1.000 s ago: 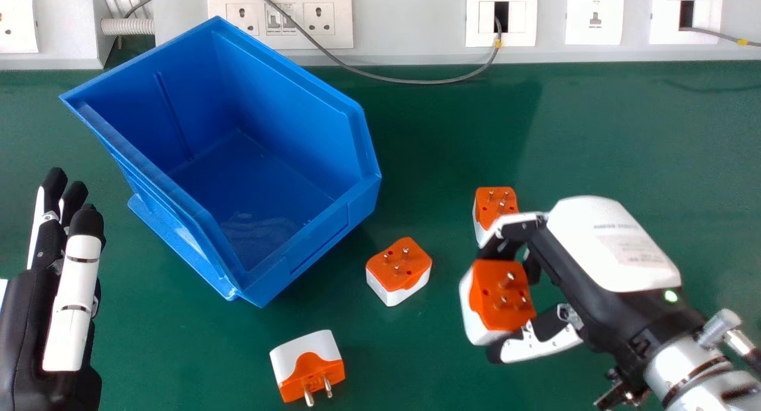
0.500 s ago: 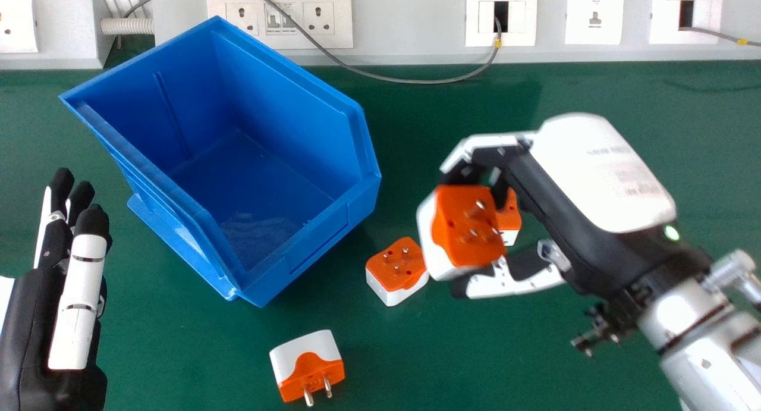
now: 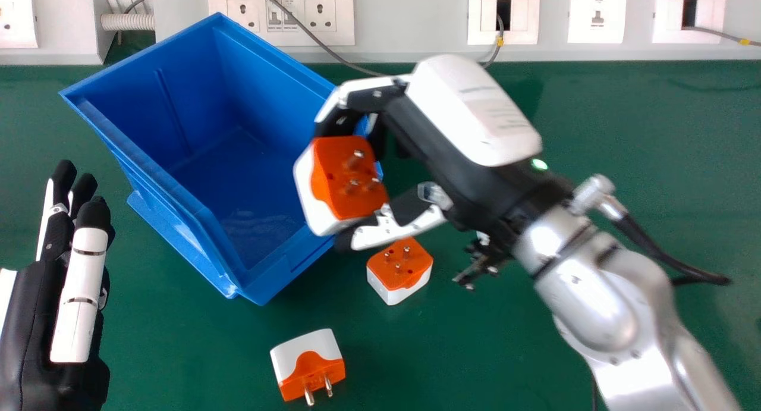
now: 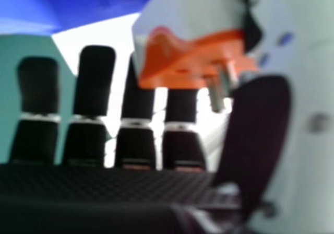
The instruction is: Pick all objects and put in blue box
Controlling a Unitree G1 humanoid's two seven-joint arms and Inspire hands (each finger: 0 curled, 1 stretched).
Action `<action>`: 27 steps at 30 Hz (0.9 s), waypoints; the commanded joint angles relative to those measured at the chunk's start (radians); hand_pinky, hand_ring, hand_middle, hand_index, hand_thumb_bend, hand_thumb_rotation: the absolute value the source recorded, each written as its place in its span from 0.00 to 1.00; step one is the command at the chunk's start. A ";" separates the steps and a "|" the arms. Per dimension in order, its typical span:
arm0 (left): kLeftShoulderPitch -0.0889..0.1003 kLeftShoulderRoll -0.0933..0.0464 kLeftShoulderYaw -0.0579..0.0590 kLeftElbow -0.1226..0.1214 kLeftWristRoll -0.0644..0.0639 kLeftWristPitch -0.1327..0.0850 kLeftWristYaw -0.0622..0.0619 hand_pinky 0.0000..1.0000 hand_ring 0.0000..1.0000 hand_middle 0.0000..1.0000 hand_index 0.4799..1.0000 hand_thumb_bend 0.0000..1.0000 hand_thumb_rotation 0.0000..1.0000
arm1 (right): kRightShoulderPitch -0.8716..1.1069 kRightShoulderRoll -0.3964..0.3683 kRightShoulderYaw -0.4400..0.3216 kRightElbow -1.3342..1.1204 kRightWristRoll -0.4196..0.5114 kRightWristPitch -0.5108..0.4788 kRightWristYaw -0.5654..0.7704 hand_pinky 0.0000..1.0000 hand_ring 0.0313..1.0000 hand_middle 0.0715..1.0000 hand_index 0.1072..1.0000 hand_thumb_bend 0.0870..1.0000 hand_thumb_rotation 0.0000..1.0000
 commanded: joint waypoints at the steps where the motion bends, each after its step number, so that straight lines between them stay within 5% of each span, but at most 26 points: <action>1: -0.001 0.013 0.007 -0.013 -0.006 -0.014 -0.006 1.00 1.00 1.00 1.00 0.52 0.84 | -0.077 0.028 0.028 0.068 -0.026 -0.034 -0.053 0.31 0.40 0.47 0.47 0.44 0.00; 14: -0.008 0.021 0.008 -0.020 0.008 -0.009 -0.002 1.00 1.00 1.00 1.00 0.51 0.83 | -0.311 0.130 0.133 0.459 -0.123 -0.056 -0.218 0.32 0.40 0.48 0.46 0.44 0.00; 27: 0.014 0.021 0.005 -0.038 0.011 -0.016 -0.003 1.00 1.00 0.99 1.00 0.49 0.83 | -0.665 0.294 0.171 0.957 -0.106 -0.044 -0.268 0.34 0.42 0.49 0.42 0.45 0.00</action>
